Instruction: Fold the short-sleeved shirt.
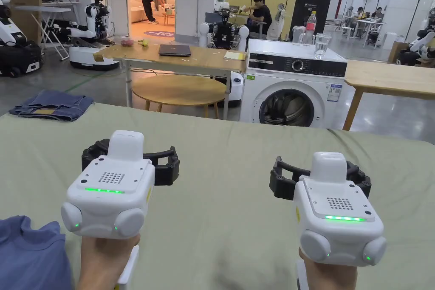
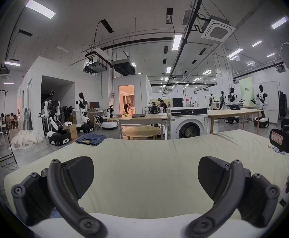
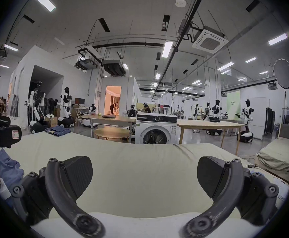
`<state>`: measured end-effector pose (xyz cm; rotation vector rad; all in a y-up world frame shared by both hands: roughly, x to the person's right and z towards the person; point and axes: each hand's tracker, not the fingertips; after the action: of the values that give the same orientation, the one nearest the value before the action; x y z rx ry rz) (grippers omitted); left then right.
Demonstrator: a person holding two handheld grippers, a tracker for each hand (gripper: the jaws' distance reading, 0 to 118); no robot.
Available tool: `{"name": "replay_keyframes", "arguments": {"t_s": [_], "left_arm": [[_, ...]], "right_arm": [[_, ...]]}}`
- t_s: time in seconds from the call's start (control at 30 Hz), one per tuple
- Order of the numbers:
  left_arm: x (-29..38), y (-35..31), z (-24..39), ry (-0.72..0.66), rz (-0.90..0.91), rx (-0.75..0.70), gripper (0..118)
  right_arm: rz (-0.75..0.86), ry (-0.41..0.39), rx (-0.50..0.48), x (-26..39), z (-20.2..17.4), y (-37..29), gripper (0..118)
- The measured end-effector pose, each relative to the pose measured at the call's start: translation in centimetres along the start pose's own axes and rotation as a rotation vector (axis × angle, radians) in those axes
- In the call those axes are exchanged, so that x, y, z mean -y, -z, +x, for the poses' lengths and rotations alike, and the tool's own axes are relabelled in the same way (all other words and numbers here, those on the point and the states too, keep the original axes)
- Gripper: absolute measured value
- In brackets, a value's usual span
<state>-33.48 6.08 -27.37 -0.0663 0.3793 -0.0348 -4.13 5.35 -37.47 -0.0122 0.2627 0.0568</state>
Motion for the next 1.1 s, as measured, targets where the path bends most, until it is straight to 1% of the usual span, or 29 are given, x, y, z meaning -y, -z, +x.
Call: {"name": "replay_keyframes", "arguments": {"t_s": [0.2,0.53,0.87,1.03,1.1], "left_arm": [[0.06,0.06,0.09,0.01,-0.011,0.003,118],[0.07,-0.05,0.05,-0.005,-0.023,0.013,118],[-0.08,-0.29,0.31,0.024,-0.017,0.022,118],[-0.24,-0.4,0.22,0.005,-0.016,0.021,118],[-0.38,-0.53,0.06,-0.031,-0.009,0.024,118]], "right_arm": [[-0.011,0.014,-0.001,0.1,0.03,0.04,118],[-0.027,0.002,0.004,0.38,0.17,0.12,118],[-0.04,-0.024,0.014,0.6,0.15,0.1,118],[-0.041,-0.001,0.023,0.46,0.18,0.01,118],[-0.046,0.032,0.02,0.27,0.26,-0.02,118]]}}
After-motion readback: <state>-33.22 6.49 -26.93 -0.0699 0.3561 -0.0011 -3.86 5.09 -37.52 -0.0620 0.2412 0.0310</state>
